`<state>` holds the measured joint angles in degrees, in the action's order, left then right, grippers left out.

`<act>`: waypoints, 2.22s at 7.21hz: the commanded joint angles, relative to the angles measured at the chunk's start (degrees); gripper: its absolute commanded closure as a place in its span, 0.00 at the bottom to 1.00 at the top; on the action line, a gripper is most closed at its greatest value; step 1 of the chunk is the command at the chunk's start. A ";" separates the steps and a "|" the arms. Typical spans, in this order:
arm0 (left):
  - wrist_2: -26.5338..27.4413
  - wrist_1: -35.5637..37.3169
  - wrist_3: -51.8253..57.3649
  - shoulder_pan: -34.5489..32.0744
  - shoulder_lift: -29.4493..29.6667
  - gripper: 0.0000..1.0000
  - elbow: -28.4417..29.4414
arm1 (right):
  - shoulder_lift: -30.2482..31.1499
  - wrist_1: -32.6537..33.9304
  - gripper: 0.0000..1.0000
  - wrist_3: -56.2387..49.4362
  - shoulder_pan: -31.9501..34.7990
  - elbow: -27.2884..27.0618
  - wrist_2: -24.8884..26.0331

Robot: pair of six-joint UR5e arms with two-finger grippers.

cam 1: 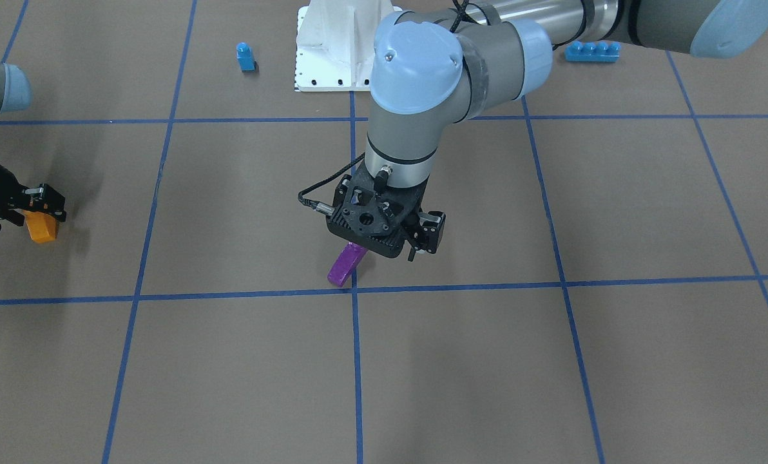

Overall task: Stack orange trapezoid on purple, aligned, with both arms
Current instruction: 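Lower the right gripper onto the orange trapezoid and grasp it while the left arm withdraws, then carry the orange trapezoid with the right gripper above the purple trapezoid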

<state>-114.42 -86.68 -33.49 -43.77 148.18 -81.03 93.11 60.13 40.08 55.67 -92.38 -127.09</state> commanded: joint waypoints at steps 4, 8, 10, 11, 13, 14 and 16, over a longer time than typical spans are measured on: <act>-0.27 0.02 0.09 -0.26 -2.53 0.00 -2.79 | -0.02 1.56 1.00 0.34 2.84 -2.63 -4.72; -3.79 10.72 15.50 -10.25 -8.84 0.00 -7.80 | -23.50 24.52 1.00 19.43 3.25 -5.36 -8.43; -7.89 10.83 21.78 -16.93 -16.75 0.00 -10.11 | -42.92 39.30 1.00 31.04 -2.47 -0.29 -5.99; -10.01 10.74 26.41 -20.96 -22.18 0.00 -11.59 | -49.88 39.97 1.00 40.34 -5.54 3.83 -3.63; -13.88 9.43 40.09 -31.41 -34.31 0.00 -12.74 | -59.14 39.62 1.00 53.02 -10.56 10.52 1.29; -14.24 6.73 42.78 -35.03 -39.15 0.00 -12.57 | -63.27 38.58 1.00 59.61 -13.54 15.34 4.97; -14.16 -1.54 42.46 -35.15 -43.58 0.00 -11.09 | -65.16 30.44 1.00 72.81 -17.68 22.40 10.79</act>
<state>-128.47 -84.02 8.64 -78.24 107.37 -93.10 29.19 95.29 105.40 40.60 -74.01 -119.76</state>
